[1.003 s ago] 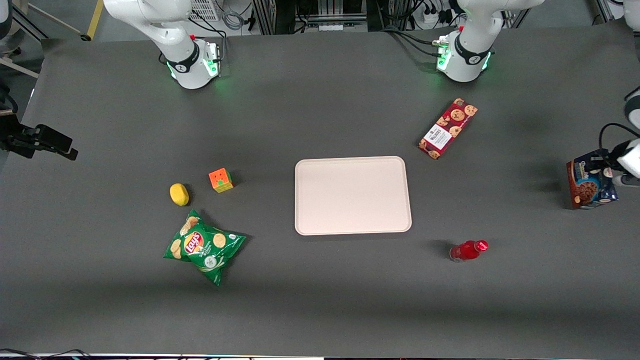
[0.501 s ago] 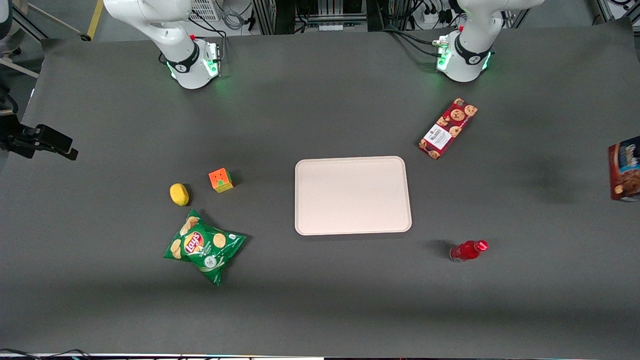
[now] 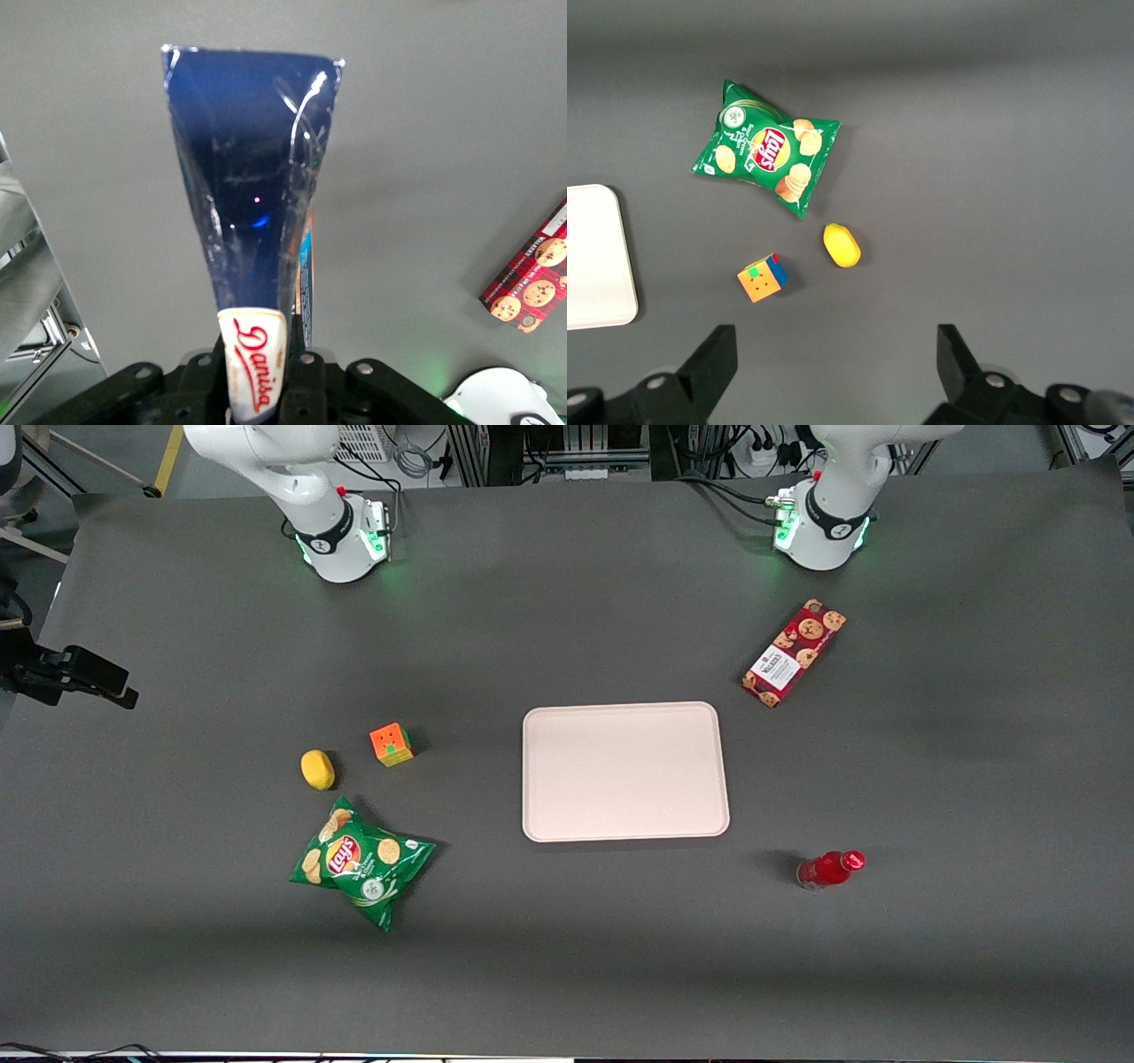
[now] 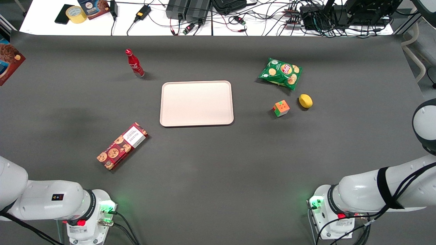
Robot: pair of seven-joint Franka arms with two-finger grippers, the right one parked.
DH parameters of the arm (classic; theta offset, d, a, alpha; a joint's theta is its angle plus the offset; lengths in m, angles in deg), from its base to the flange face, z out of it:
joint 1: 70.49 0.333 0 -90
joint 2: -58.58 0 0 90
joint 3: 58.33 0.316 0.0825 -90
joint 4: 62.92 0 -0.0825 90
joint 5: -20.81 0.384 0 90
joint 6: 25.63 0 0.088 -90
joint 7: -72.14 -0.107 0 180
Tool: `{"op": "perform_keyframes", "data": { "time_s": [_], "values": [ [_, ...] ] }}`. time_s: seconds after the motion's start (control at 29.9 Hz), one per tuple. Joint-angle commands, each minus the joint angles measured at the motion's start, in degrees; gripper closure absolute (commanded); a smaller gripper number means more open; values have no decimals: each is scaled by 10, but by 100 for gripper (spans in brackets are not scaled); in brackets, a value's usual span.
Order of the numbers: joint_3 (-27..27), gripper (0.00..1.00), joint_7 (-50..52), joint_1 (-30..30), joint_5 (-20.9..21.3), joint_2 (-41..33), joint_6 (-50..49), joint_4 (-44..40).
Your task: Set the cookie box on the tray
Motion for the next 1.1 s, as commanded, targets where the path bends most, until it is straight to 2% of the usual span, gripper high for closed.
{"op": "perform_keyframes", "data": {
  "time_s": [0.0, 0.13, 0.43, 0.6, 1.07],
  "values": [
    [-33, 100, 74, -10, -1, -2, -53, -21],
    [-85, 100, 132, -11, -2, -21, -78, -22],
    [-228, 100, 334, -10, -5, -53, -104, -18],
    [-286, 100, 446, -11, -64, -58, -104, -13],
    [-523, 100, 794, -12, -69, -49, -5, 9]
  ]
}}
